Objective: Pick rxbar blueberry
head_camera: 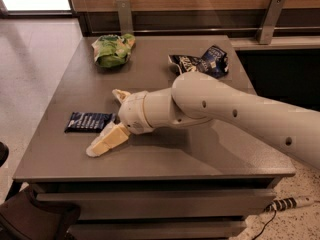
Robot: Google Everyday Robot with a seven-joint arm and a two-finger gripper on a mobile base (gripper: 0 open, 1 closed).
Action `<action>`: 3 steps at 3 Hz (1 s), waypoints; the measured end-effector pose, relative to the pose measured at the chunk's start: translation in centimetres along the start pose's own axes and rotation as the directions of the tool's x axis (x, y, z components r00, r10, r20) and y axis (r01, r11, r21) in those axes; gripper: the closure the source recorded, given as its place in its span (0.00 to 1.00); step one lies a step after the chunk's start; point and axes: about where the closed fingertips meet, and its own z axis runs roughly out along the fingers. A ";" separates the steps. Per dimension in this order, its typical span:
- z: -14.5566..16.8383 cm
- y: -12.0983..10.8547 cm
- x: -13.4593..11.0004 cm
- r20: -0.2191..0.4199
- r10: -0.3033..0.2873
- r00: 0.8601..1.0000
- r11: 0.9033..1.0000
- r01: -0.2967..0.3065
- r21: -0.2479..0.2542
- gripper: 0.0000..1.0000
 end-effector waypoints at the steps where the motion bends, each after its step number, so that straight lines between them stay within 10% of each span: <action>1: 1.0 0.6 -0.1 -0.007 -0.018 1.000 1.000 0.018 -0.007 0.25; 3: 1.1 0.7 -0.2 -0.008 -0.021 1.000 1.000 0.021 -0.008 0.72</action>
Offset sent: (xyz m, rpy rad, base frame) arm -0.0037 0.0104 -0.0038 -0.0104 -0.0123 0.0131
